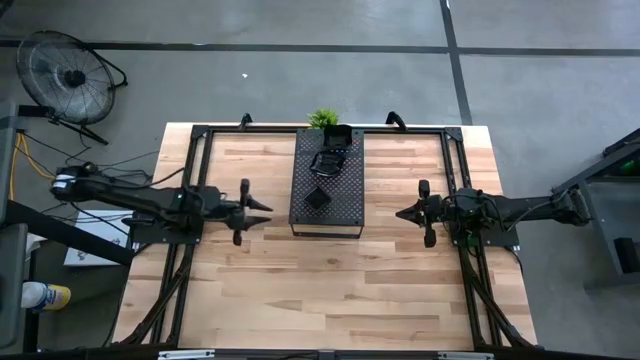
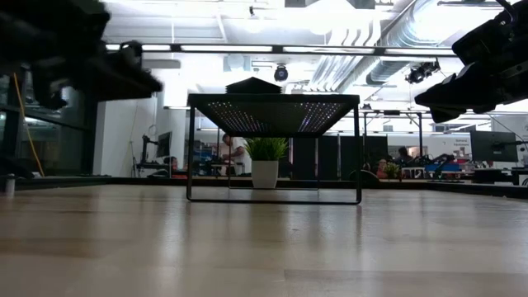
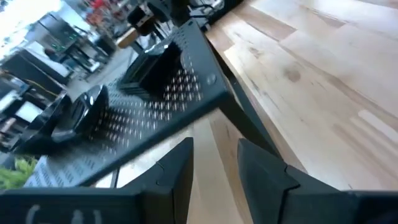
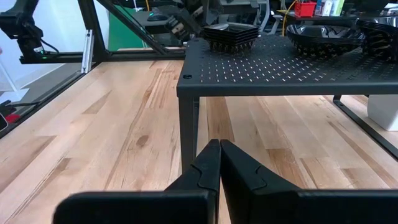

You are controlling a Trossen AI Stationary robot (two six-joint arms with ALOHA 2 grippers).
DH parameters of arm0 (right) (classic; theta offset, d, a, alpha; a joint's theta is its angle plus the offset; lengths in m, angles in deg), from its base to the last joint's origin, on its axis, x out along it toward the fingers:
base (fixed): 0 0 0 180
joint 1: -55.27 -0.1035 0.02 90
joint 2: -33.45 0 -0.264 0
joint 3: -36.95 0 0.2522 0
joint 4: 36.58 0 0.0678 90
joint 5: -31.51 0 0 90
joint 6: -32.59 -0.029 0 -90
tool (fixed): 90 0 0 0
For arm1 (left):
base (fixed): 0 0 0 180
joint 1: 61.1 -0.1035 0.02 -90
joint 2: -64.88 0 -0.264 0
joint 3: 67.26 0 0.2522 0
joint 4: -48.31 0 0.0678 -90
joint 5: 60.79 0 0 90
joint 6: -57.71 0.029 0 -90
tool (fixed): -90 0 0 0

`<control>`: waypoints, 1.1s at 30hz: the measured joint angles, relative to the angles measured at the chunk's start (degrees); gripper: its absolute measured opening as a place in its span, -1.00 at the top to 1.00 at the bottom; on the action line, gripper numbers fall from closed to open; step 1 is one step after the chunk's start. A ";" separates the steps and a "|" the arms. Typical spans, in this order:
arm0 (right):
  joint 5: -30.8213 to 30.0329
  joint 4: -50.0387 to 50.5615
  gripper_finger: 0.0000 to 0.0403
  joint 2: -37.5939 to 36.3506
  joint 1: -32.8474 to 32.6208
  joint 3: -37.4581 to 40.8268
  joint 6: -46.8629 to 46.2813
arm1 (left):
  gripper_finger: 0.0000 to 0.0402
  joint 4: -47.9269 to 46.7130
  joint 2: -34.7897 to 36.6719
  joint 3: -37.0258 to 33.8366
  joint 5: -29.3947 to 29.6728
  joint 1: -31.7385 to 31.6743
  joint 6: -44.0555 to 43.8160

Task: Pick & Place Mini shaped plates
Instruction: Return to Home Position

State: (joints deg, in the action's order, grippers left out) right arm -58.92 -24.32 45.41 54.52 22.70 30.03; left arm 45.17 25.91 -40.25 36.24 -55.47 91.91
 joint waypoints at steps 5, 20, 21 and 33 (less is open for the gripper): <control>-0.02 -0.02 0.98 0.00 0.00 0.00 0.00 | 0.40 2.17 8.93 -6.49 -2.60 0.02 0.69; 0.00 -0.02 0.98 0.00 0.00 0.00 -0.01 | 0.40 -2.66 32.54 -11.85 -6.28 0.02 6.13; -0.01 -0.02 0.98 0.00 0.00 0.00 -0.01 | 0.40 -4.41 34.12 -11.88 -6.13 0.02 6.01; 0.00 -0.02 0.98 0.02 0.00 0.00 0.01 | 0.40 -7.34 38.58 -12.03 6.04 0.00 3.50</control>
State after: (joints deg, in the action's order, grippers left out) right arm -58.92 -24.34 45.44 54.52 22.70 30.04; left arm 37.83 64.49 -52.28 42.28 -55.47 95.42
